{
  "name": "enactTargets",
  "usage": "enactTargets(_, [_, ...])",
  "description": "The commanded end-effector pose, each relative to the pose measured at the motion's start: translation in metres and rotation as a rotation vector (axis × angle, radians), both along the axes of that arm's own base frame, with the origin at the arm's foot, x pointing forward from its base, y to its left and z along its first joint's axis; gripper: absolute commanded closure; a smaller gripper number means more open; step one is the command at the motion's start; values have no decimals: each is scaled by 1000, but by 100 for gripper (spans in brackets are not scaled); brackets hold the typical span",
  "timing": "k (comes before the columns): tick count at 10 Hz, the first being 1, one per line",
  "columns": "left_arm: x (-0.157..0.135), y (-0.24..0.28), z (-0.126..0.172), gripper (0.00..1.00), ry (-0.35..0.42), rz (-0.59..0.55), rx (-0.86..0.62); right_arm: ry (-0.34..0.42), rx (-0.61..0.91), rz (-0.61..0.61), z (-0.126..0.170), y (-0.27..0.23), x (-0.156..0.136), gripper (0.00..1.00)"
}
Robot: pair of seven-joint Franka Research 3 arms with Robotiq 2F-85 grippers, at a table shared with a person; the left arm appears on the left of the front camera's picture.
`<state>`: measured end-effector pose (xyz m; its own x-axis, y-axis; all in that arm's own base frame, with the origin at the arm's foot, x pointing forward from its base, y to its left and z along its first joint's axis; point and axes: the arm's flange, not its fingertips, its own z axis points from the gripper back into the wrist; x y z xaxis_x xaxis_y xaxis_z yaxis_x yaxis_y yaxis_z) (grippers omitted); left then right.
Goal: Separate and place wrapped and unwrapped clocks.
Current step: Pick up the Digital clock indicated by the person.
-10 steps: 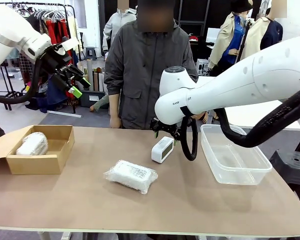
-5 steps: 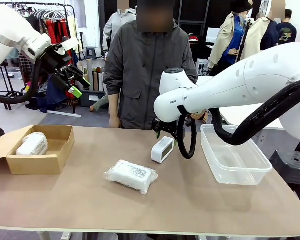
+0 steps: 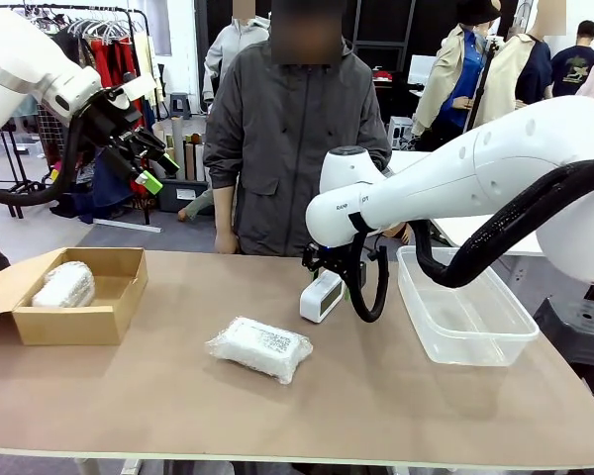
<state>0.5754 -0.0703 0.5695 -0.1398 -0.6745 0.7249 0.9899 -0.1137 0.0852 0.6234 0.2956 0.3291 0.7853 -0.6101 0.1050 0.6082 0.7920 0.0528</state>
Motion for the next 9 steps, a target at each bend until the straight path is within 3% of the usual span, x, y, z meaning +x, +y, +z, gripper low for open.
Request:
enactTargets(1, [-1,1,1,0,2,-4,-6,26,10,-3,0,2,7,0])
enactTargets(4, [-1,1,1,0,2,-4,-6,10,24,69,-6,2,6,0])
enactTargets(5, [-1,1,1,0,2,-4,-6,20,7,-4,-9,2,-1,0])
enactTargets(9, [-1,1,1,0,2,-4,-6,20,7,-4,-9,2,-1,0])
